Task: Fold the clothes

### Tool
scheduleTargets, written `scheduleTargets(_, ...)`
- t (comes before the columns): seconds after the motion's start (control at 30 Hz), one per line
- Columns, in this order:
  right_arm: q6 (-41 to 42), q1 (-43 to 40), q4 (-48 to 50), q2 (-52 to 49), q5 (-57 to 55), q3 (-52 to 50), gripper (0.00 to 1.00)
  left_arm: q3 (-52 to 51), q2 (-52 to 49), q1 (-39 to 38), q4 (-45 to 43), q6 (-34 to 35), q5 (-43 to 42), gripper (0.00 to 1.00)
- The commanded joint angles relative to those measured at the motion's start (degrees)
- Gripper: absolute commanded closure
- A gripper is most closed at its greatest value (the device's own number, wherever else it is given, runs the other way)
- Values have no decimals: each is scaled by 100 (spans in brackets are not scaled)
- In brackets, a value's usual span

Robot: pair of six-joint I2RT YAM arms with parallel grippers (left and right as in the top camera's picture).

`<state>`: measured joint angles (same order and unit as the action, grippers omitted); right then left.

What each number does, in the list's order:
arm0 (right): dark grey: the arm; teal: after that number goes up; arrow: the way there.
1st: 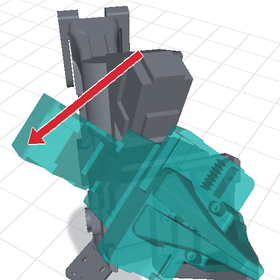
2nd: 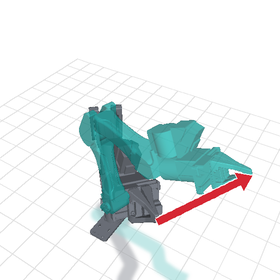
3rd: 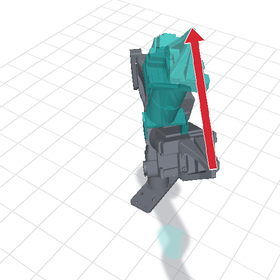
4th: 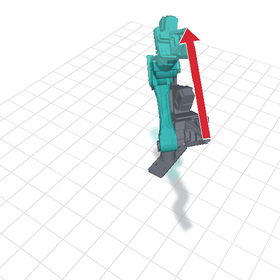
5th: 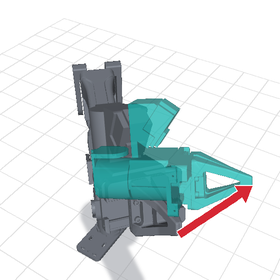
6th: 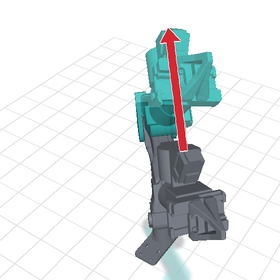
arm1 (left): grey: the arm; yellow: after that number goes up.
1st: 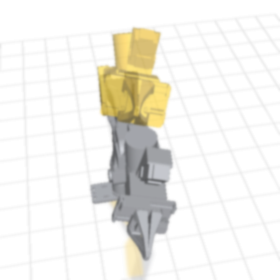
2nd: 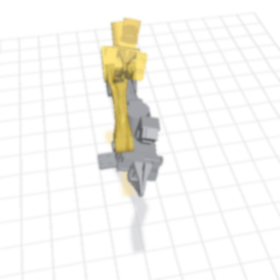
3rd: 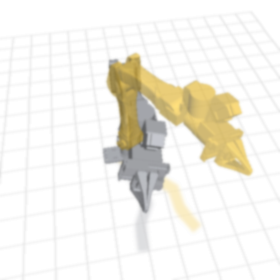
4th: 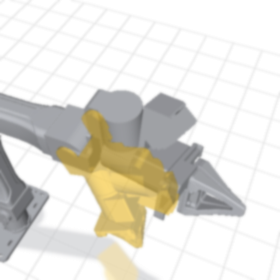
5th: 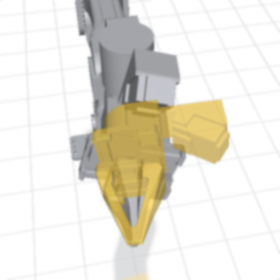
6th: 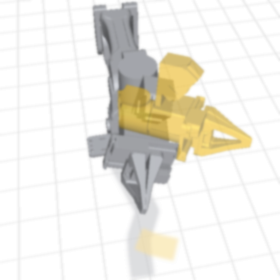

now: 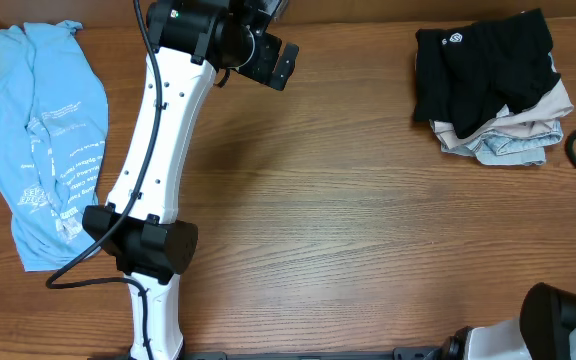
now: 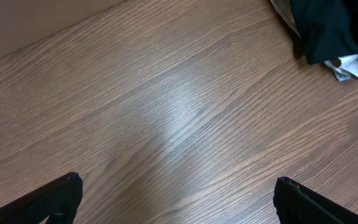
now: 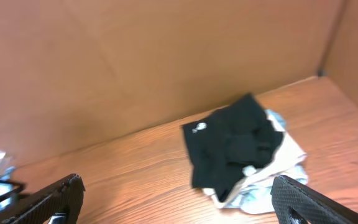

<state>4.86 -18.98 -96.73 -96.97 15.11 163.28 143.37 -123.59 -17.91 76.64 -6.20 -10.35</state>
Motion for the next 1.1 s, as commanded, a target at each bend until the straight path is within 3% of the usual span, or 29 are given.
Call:
scheduleTargets(0.0,2,17,-31,-26,514,-66,0,-48,107,-7,-20,-66,46,0)
scheduleTargets(0.4,2,44,2,105,638,-87,0,-48,107,-7,-20,-66,46,0)
scheduleTargets(0.57,7,608,254,564,-33,-651,0,-48,107,-7,-20,-66,46,0)
scheduleTargets(0.8,7,1541,1725,1676,-1012,-2712,0,-48,107,-7,-20,-66,46,0)
scheduleTargets(1.07,33,1711,4194,3294,-946,-6035,0,-46,107,-7,-20,-66,46,0)
